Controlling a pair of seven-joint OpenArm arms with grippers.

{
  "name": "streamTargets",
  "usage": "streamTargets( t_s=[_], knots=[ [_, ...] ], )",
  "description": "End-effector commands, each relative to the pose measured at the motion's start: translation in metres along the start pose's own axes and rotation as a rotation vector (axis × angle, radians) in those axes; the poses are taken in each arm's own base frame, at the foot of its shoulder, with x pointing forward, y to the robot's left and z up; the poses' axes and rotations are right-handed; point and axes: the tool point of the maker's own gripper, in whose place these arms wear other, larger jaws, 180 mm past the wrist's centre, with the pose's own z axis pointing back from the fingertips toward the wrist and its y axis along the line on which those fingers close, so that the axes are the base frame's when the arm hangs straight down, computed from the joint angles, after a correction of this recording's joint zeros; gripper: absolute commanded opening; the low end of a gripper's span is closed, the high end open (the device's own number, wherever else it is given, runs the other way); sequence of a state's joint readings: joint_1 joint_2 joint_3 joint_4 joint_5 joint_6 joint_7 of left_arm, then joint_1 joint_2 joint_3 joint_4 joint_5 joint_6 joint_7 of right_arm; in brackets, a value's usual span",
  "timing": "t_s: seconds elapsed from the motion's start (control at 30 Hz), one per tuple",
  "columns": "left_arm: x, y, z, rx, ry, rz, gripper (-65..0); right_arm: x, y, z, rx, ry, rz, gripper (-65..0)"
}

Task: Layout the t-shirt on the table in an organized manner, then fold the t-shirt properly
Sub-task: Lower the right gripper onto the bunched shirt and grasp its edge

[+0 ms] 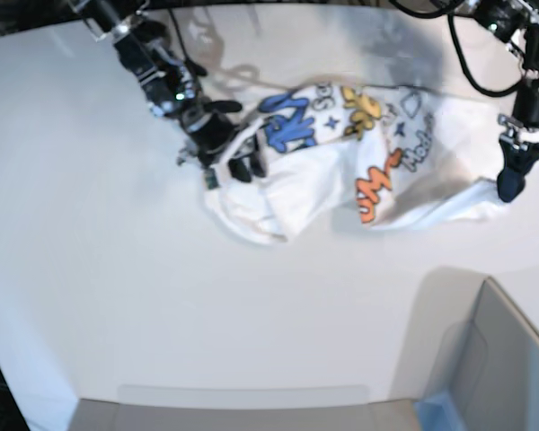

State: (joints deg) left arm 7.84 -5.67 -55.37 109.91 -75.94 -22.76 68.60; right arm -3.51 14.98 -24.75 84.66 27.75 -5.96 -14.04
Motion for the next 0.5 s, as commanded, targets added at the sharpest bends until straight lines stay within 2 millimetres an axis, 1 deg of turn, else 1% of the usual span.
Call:
streamTargets(
  t_s=[0.0, 0.07, 0.1, 0.13, 0.17, 0.2, 0.27, 0.33, 0.4, 0.47],
  knots=[
    [0.002, -0.013, 0.003, -0.034, -0.026, -0.009, -65.0, 0.014, -0.021, 0.008, -0.046, -0.029, -0.014, -48.6],
    [-0.012, -0.014, 0.009, -0.023, -0.017, 0.015, -65.0, 0.021, -0.051, 0.027, -0.103, -0.051, -0.065, -48.6],
    [-0.016, -0.015, 0.011, -0.017, -0.012, 0.020, -65.0, 0.024, -0.062, 0.037, -0.124, -0.063, -0.077, -48.6],
    [-0.019, -0.015, 0.013, -0.014, -0.009, 0.025, -65.0, 0.028, -0.068, 0.045, -0.137, -0.077, -0.077, -48.6],
    [-0.021, -0.014, 0.014, -0.011, -0.007, 0.031, -65.0, 0.033, -0.069, 0.052, -0.139, -0.092, -0.069, -48.6],
    [-0.021, -0.015, 0.013, -0.012, -0.008, 0.032, -65.0, 0.039, -0.065, 0.058, -0.131, -0.107, -0.057, -48.6],
    [-0.024, -0.015, 0.013, -0.013, 0.008, 0.032, -65.0, 0.051, -0.052, 0.068, -0.098, -0.141, -0.034, -48.6],
    [-0.027, -0.015, 0.012, -0.015, 0.030, 0.029, -65.0, 0.068, -0.032, 0.077, -0.054, -0.190, -0.023, -48.6],
    [-0.028, -0.015, 0.013, -0.014, 0.039, 0.029, -65.0, 0.090, -0.012, 0.085, -0.010, -0.256, -0.021, -48.6],
    [-0.029, -0.015, 0.012, -0.016, 0.042, 0.029, -65.0, 0.105, 0.000, 0.090, 0.016, -0.298, -0.023, -48.6]
  ],
)
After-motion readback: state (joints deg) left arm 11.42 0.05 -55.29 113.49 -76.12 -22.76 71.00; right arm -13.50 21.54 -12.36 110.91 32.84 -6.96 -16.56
